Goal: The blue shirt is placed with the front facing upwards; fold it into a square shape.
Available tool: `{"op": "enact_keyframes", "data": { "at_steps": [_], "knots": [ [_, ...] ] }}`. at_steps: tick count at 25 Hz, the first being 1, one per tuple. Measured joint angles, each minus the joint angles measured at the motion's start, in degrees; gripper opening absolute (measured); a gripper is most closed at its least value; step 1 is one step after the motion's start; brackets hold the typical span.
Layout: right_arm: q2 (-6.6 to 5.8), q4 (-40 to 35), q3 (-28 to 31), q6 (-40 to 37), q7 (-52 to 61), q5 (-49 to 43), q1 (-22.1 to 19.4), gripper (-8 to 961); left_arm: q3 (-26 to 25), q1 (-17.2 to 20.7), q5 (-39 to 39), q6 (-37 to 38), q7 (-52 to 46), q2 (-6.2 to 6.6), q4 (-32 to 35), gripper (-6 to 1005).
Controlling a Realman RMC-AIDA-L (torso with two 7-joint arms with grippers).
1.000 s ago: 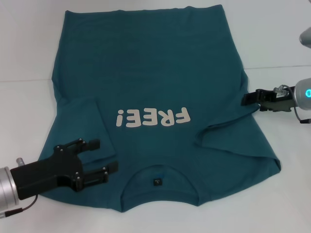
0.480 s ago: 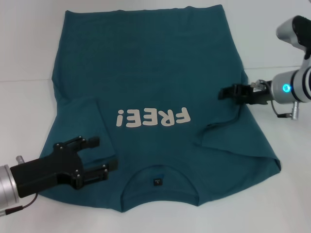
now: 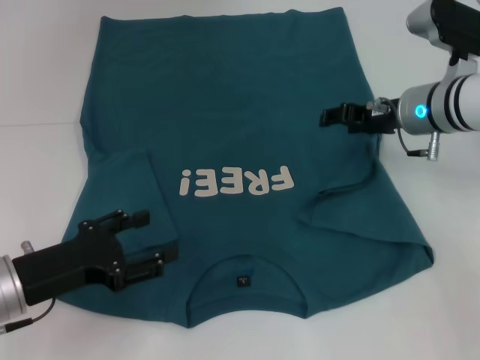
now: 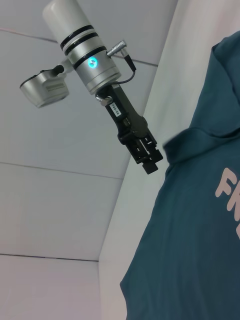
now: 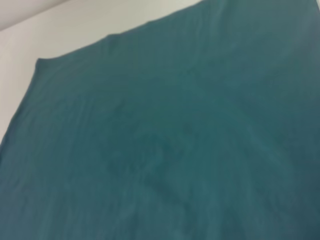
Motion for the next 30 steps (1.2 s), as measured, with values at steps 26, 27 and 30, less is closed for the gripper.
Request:
{"op": "enact_keyframes", "data": {
  "at_steps": [26, 27, 30],
  "knots": [
    [-4.03, -3.7, 0.8, -7.7, -0.5, 5.6, -11.4, 662, -0.1, 0.2, -0.8, 0.5, 0.1, 0.0, 0.1, 823],
    [-3.95, -3.3, 0.7, -7.4, -0.6, 5.4, -11.1, 661, -0.1, 0.2, -0.8, 0.5, 0.1, 0.0, 0.1, 823],
    [-3.67, -2.4, 0.7, -6.5, -0.6, 4.5, -10.3, 660, -0.1, 0.2, -0.8, 0.5, 0.1, 0.0, 0.1, 824]
  ]
}}
